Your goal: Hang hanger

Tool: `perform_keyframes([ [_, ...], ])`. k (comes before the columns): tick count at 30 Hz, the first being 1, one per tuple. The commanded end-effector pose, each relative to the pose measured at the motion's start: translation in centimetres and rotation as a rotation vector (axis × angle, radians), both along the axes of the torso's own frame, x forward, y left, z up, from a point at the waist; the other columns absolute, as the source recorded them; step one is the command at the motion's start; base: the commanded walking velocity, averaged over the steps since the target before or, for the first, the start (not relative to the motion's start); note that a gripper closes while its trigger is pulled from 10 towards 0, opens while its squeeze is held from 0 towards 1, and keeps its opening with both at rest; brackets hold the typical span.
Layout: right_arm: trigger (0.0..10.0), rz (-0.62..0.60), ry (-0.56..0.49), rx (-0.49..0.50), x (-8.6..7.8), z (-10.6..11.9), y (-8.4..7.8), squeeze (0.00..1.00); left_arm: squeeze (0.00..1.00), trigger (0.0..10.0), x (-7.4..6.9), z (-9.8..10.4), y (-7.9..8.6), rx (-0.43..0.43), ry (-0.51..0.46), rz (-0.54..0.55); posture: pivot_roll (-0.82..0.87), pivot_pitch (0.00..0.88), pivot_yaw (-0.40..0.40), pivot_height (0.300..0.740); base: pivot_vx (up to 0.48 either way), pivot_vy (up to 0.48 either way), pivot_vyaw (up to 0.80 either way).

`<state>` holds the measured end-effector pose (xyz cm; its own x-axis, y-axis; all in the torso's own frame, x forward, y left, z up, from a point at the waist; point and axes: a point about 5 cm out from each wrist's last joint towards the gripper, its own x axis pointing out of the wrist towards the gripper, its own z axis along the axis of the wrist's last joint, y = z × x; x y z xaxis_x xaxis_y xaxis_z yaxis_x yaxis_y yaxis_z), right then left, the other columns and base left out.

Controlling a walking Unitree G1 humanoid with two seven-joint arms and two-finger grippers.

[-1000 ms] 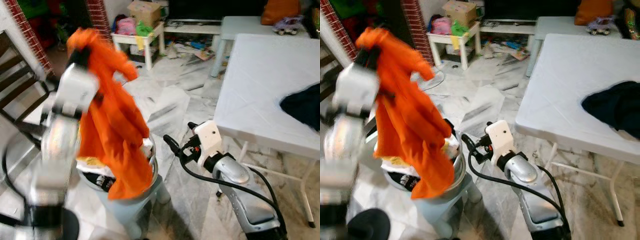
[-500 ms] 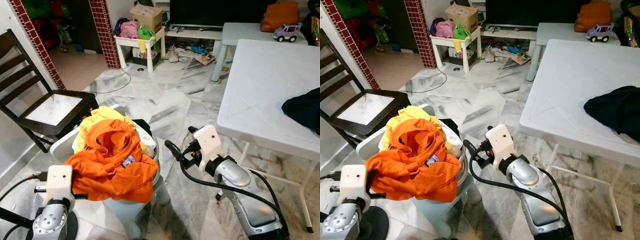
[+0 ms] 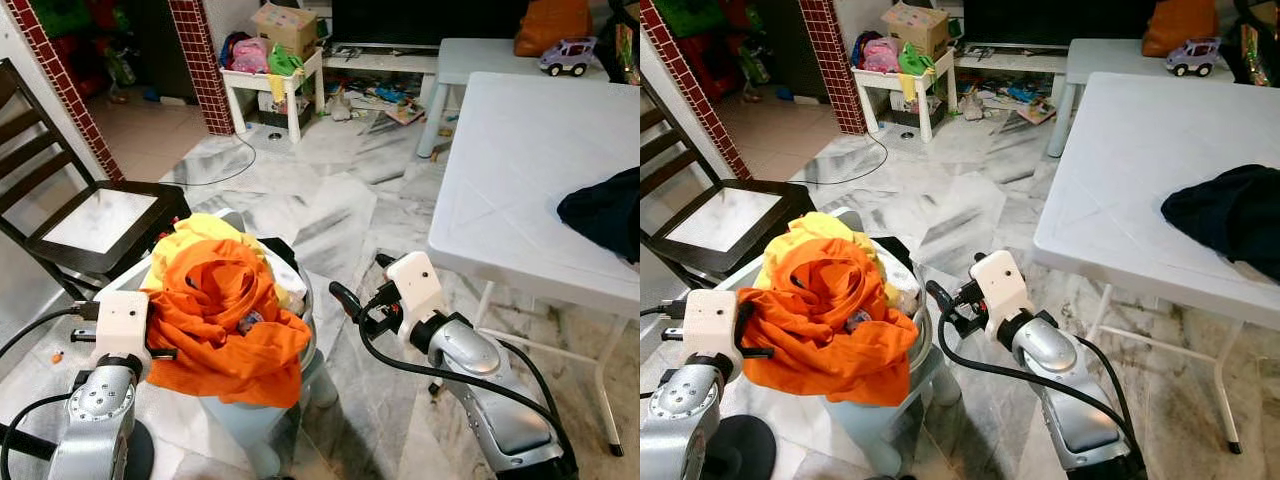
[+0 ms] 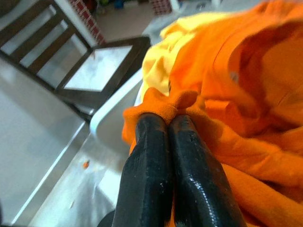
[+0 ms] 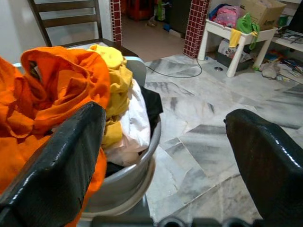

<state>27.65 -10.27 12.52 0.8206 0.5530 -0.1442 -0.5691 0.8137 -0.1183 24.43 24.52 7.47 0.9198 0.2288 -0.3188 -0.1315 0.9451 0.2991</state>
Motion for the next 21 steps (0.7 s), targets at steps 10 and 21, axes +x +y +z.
perform_keyframes([
  [10, 10.0, 0.011, -0.013, -0.002, 0.1, 0.1, 0.4, 0.00, 1.00, 10.0, -2.9, -3.7, 0.0, -0.037, 0.200, 0.063, -0.04, 0.048, 0.077, 0.740, 0.000, 0.000, 0.00],
  [21, 10.0, 0.015, -0.020, -0.006, 0.3, 0.3, 0.4, 0.00, 1.00, 10.0, -3.4, -3.0, 0.7, 0.222, 0.207, -0.046, -0.04, 0.046, 0.077, 0.740, 0.000, 0.000, 0.00],
])
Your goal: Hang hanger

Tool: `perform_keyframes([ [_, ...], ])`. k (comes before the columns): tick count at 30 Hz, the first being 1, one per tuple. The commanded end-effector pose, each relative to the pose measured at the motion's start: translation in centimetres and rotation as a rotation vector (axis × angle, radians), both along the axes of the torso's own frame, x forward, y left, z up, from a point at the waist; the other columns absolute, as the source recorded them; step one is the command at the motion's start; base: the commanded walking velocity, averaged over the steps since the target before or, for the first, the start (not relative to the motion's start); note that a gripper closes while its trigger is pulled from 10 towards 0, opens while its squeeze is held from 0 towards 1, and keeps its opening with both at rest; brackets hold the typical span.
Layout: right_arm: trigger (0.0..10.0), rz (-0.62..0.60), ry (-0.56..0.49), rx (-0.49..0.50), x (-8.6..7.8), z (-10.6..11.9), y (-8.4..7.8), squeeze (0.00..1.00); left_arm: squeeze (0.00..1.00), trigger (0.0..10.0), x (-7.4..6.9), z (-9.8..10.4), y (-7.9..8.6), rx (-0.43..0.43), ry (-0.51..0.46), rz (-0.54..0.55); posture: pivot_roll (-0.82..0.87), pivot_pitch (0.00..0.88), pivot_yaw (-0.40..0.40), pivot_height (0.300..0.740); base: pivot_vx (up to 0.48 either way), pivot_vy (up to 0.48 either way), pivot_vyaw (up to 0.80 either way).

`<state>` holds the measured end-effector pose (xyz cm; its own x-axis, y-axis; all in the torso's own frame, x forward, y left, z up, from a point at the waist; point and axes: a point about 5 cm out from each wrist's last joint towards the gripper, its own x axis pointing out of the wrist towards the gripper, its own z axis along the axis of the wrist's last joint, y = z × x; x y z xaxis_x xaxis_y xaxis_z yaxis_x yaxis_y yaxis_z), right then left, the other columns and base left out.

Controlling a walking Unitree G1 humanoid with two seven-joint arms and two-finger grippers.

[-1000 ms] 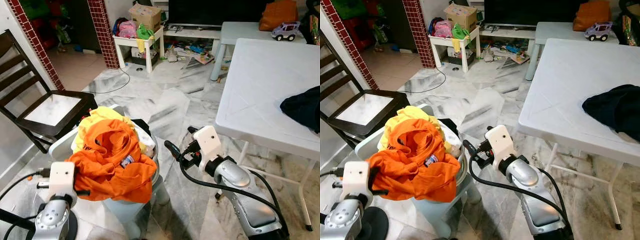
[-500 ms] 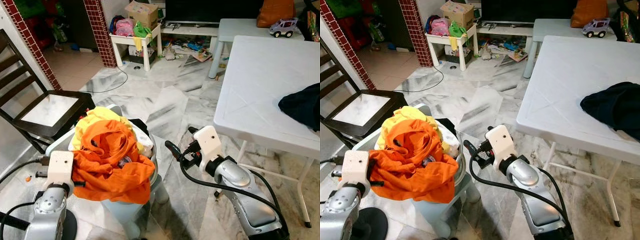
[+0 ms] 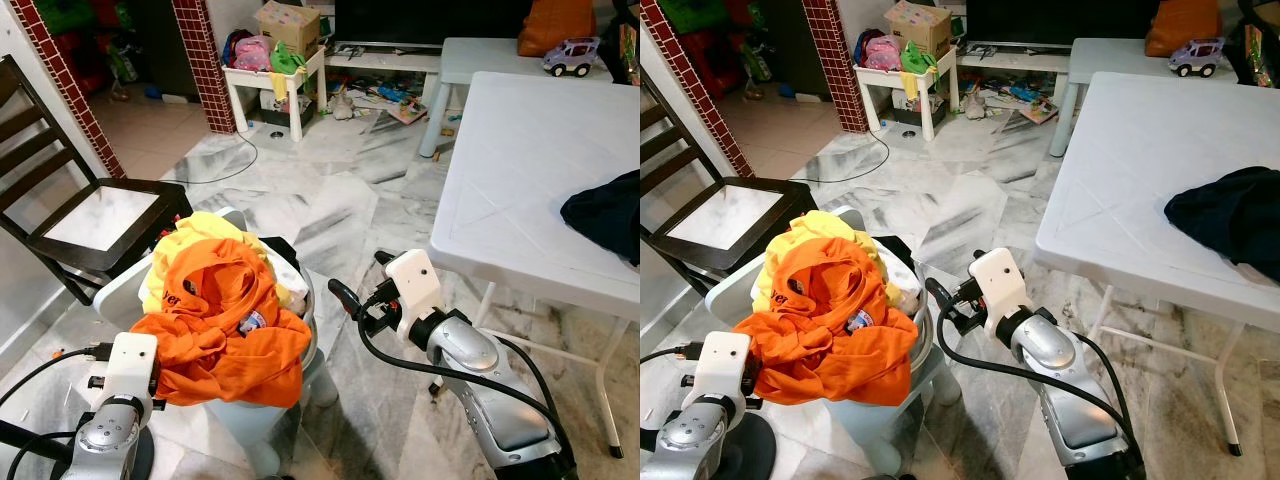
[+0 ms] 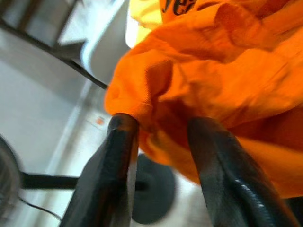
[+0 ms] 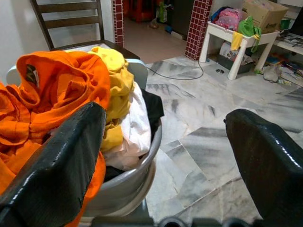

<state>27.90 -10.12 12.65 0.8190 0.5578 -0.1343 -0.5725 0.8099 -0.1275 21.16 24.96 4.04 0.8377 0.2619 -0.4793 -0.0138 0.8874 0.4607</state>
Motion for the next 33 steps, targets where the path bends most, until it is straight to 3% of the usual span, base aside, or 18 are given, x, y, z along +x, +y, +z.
perform_keyframes([
  [1, 10.0, 0.009, -0.006, -0.005, 0.0, 0.1, 0.3, 0.00, 1.00, 10.0, -0.3, 0.7, 0.4, 0.109, -0.032, -0.038, -0.04, 0.049, 0.079, 0.740, 0.000, 0.000, 0.00],
  [4, 10.0, 0.011, -0.005, -0.006, 0.0, 0.0, 0.3, 0.00, 1.00, 10.0, -0.4, 1.3, 0.1, 0.144, -0.069, -0.054, -0.04, 0.051, 0.079, 0.740, 0.000, 0.000, 0.00],
  [8, 10.0, 0.015, -0.004, -0.008, 0.0, -0.1, 0.4, 0.00, 1.00, 10.0, -0.2, 2.6, -1.4, 0.084, -0.159, -0.028, -0.03, 0.053, 0.078, 0.740, 0.000, 0.000, 0.00],
  [11, 10.0, 0.016, -0.006, -0.010, 0.1, -0.1, 0.4, 0.00, 1.00, 10.0, -0.2, 2.5, -2.3, 0.017, -0.151, -0.025, -0.03, 0.053, 0.078, 0.740, 0.000, 0.000, 0.00],
  [14, 10.0, 0.011, -0.009, -0.013, 0.3, 0.0, 0.2, 0.00, 1.00, 10.0, 0.0, 2.6, -2.7, 0.011, -0.165, -0.036, -0.03, 0.056, 0.076, 0.740, 0.000, 0.000, 0.00],
  [20, 10.0, 0.007, -0.011, -0.013, 0.3, 0.0, 0.2, 0.00, 1.00, 10.0, 0.6, 1.8, -2.7, -0.027, -0.125, -0.025, -0.04, 0.058, 0.078, 0.740, 0.000, 0.000, 0.00],
  [27, 10.0, 0.001, -0.013, -0.016, 0.2, 0.1, 0.0, 0.00, 1.00, 10.0, 1.3, 2.2, -3.0, -0.051, -0.134, -0.038, -0.05, 0.062, 0.081, 0.740, 0.000, 0.000, 0.00],
  [33, 10.0, 0.000, -0.010, -0.020, 0.1, 0.0, -0.1, 0.00, 1.00, 10.0, -0.1, 0.4, -3.3, -0.070, 0.010, -0.133, -0.05, 0.067, 0.078, 0.740, 0.000, 0.000, 0.00],
])
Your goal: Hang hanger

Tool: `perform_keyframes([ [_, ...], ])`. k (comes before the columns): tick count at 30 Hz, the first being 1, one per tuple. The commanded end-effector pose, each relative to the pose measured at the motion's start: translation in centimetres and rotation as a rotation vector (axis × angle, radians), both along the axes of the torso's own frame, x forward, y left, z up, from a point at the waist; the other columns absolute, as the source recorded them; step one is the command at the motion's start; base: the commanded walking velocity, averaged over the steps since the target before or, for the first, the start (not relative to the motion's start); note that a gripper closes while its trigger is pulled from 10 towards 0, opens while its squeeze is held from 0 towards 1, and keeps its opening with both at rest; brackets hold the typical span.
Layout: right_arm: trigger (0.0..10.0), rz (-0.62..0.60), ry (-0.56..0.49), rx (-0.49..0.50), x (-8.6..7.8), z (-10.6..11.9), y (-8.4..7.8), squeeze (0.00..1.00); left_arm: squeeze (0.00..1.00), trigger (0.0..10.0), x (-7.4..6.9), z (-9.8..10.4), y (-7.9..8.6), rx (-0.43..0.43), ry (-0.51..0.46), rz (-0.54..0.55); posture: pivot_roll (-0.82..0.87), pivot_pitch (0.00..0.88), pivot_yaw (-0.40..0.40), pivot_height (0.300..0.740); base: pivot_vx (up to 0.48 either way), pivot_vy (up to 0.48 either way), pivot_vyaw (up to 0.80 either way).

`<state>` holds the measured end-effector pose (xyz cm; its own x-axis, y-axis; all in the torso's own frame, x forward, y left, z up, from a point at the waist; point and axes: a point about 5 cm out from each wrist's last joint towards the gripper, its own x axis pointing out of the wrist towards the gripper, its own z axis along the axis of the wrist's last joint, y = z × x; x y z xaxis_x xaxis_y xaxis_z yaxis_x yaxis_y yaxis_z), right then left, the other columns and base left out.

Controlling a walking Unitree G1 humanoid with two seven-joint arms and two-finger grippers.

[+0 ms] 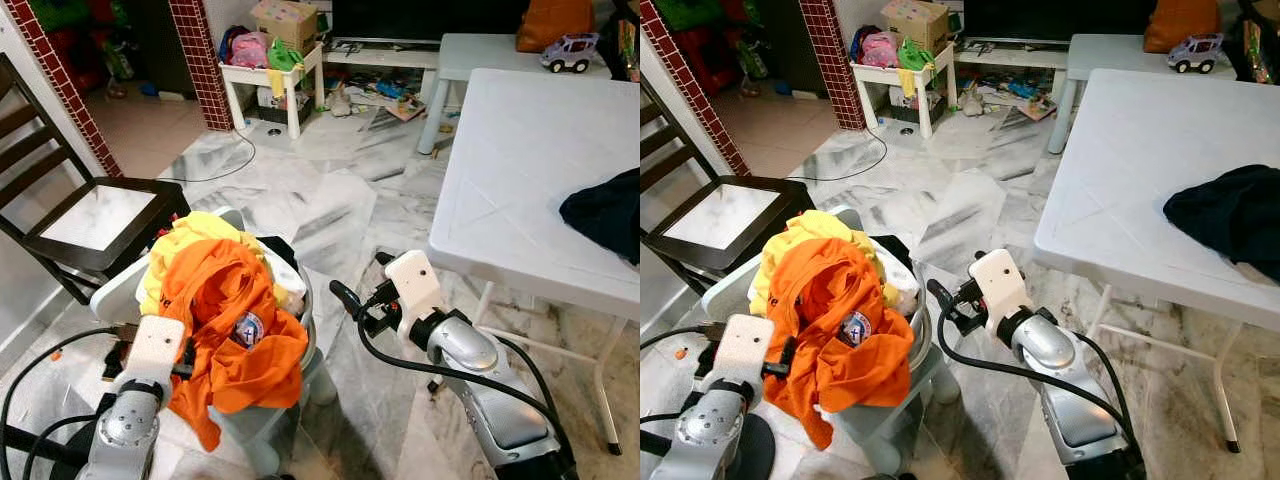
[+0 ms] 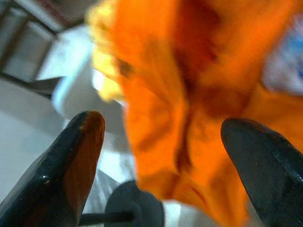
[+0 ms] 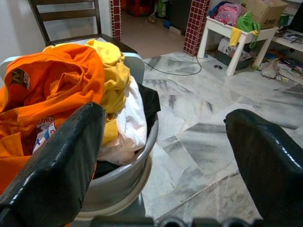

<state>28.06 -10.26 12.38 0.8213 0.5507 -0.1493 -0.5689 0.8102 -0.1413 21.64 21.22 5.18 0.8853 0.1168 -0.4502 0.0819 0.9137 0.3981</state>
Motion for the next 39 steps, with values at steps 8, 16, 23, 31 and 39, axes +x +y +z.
perform_keyframes([
  [8, 10.0, 0.015, -0.011, -0.008, 0.1, 0.2, 0.3, 0.00, 0.00, 10.0, -1.3, -1.6, 1.4, -0.013, 0.133, 0.006, -0.04, 0.071, 0.073, 0.740, 0.000, 0.000, 0.00],
  [16, 10.0, 0.014, -0.019, -0.010, 0.3, 0.4, 0.3, 0.00, 0.00, 10.0, 1.6, -1.3, 1.6, -0.081, 0.121, 0.014, -0.05, 0.075, 0.074, 0.740, 0.000, 0.000, 0.00],
  [23, 10.0, -0.001, -0.028, -0.014, 0.4, 0.8, -0.1, 0.00, 0.00, 10.0, 3.8, -1.6, 1.8, -0.122, 0.120, 0.039, -0.07, 0.078, 0.076, 0.740, 0.000, 0.000, 0.00],
  [31, 10.0, -0.009, -0.030, -0.026, 0.1, 0.9, -0.5, 0.00, 0.00, 3.5, 5.3, -2.6, 0.5, -0.228, 0.156, 0.044, -0.10, 0.089, 0.078, 0.740, 0.000, 0.000, 0.00],
  [39, 10.0, -0.014, -0.027, -0.040, -0.1, 0.9, -1.0, 0.00, 0.00, 4.5, 5.6, -3.3, 0.7, -0.241, 0.180, 0.065, -0.12, 0.100, 0.073, 0.740, 0.000, 0.000, 0.00],
])
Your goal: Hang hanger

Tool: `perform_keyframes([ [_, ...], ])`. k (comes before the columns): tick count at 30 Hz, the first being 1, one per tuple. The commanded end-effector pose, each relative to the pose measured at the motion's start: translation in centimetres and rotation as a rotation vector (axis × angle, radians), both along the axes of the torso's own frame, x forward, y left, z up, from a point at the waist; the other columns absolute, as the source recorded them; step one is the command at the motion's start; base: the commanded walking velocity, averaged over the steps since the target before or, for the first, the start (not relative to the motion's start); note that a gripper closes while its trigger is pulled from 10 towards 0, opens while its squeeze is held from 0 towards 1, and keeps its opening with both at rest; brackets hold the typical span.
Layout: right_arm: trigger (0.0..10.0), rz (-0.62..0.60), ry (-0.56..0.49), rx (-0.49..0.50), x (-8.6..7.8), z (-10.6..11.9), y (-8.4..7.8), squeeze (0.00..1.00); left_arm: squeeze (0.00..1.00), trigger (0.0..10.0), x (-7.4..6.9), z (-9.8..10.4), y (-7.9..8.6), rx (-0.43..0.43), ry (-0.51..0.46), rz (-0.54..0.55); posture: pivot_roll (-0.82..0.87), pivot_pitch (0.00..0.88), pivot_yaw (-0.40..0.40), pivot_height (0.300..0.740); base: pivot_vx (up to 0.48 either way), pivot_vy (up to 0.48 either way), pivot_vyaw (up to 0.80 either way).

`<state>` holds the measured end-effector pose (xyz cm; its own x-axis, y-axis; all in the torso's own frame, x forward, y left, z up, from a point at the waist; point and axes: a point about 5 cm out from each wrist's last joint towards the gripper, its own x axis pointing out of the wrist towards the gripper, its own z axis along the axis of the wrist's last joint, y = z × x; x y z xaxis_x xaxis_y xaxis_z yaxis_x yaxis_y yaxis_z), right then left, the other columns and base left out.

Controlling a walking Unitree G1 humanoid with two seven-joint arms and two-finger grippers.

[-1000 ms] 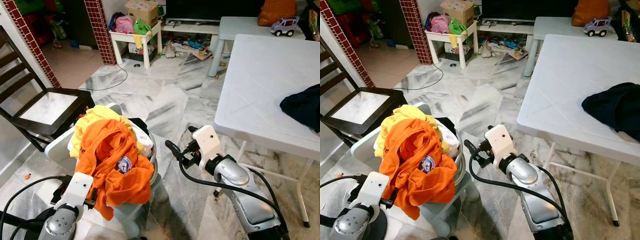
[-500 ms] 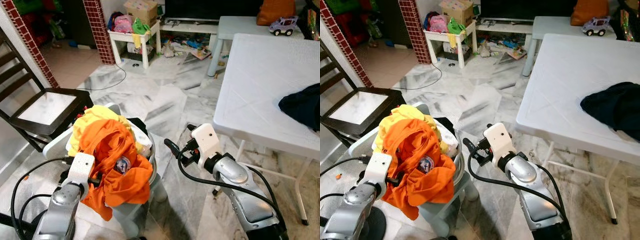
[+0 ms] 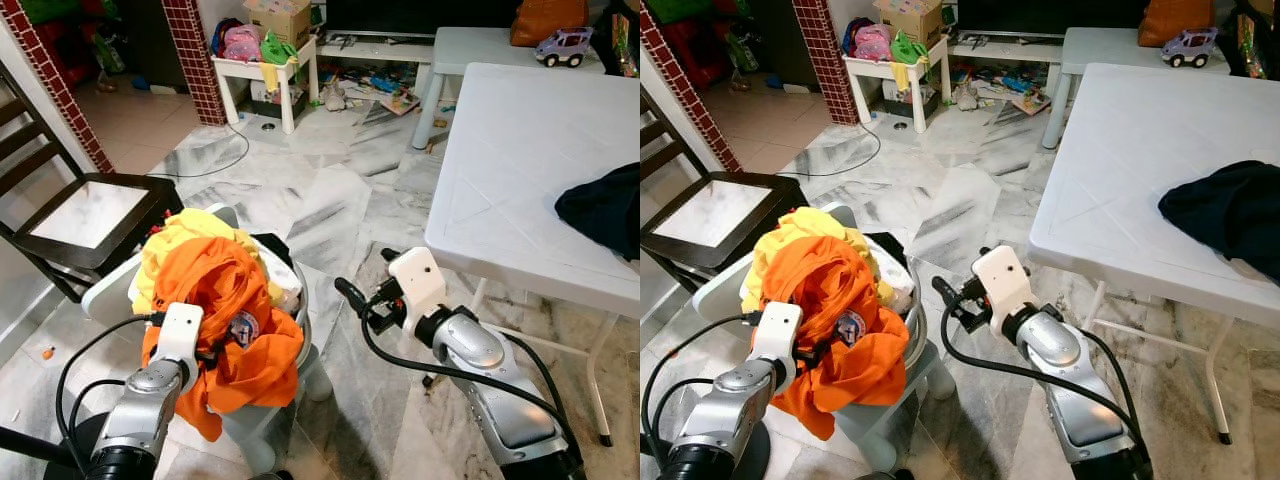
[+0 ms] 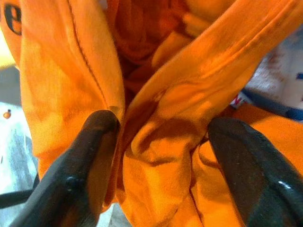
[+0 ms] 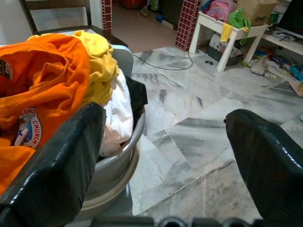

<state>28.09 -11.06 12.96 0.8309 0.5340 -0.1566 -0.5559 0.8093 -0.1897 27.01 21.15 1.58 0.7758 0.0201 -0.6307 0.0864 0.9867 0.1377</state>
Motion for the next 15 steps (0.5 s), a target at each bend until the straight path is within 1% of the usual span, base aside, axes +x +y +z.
perform_keyframes([
  [1, 10.0, -0.002, -0.006, 0.004, -0.2, 0.3, -0.2, 0.00, 0.00, 4.5, 0.3, 0.3, 0.9, 0.017, -0.013, 0.018, -0.12, 0.100, 0.073, 0.740, 0.000, 0.000, 0.00],
  [2, 10.0, -0.002, -0.005, 0.003, -0.2, 0.3, -0.2, 0.00, 0.00, 4.6, 0.3, 0.3, 1.1, 0.027, -0.019, 0.027, -0.12, 0.099, 0.071, 0.740, 0.000, 0.000, 0.00],
  [4, 10.0, -0.002, -0.005, 0.003, -0.2, 0.3, -0.2, 0.00, 0.00, 4.4, 0.4, 0.3, 1.4, 0.040, -0.027, 0.035, -0.12, 0.099, 0.071, 0.740, 0.000, 0.000, 0.00],
  [5, 10.0, -0.002, -0.005, 0.003, -0.2, 0.3, -0.2, 0.00, 0.00, 4.9, 0.6, 0.5, 1.6, 0.053, -0.036, 0.040, -0.12, 0.099, 0.071, 0.740, 0.000, 0.000, 0.00],
  [6, 10.0, -0.001, -0.006, 0.003, -0.2, 0.4, -0.2, 0.00, 0.00, 10.0, 0.6, 0.5, 1.7, 0.063, -0.041, 0.040, -0.12, 0.099, 0.071, 0.740, 0.000, 0.000, 0.00],
  [8, 10.0, -0.001, -0.008, 0.003, -0.1, 0.4, -0.1, 0.00, 0.00, 10.0, 0.8, 0.7, 1.8, 0.076, -0.052, 0.043, -0.12, 0.096, 0.069, 0.740, 0.000, 0.000, 0.00],
  [11, 10.0, -0.001, -0.009, 0.003, -0.1, 0.4, -0.1, 0.00, 0.00, 10.0, 1.0, 0.7, 1.8, 0.072, -0.059, 0.046, -0.12, 0.095, 0.070, 0.740, 0.000, 0.000, 0.00],
  [12, 10.0, -0.002, -0.011, 0.003, 0.0, 0.4, -0.1, 0.00, 0.00, 3.7, 1.1, 0.8, 1.8, 0.070, -0.069, 0.053, -0.12, 0.095, 0.070, 0.740, 0.000, 0.000, 0.00],
  [13, 10.0, -0.002, -0.012, 0.003, 0.0, 0.5, -0.1, 0.00, 0.00, 3.1, 1.3, 0.9, 1.9, 0.075, -0.077, 0.061, -0.12, 0.095, 0.071, 0.740, 0.000, 0.000, 0.00],
  [14, 10.0, -0.002, -0.013, 0.003, 0.0, 0.5, -0.1, 0.00, 0.00, 0.2, 1.4, 1.0, 1.9, 0.079, -0.086, 0.068, -0.12, 0.095, 0.071, 0.740, 0.000, 0.000, 0.00],
  [15, 10.0, -0.003, -0.013, 0.002, 0.0, 0.5, -0.2, 0.00, 0.00, 0.0, 1.5, 1.1, 1.9, 0.080, -0.091, 0.072, -0.12, 0.095, 0.071, 0.740, 0.000, 0.000, 0.00],
])
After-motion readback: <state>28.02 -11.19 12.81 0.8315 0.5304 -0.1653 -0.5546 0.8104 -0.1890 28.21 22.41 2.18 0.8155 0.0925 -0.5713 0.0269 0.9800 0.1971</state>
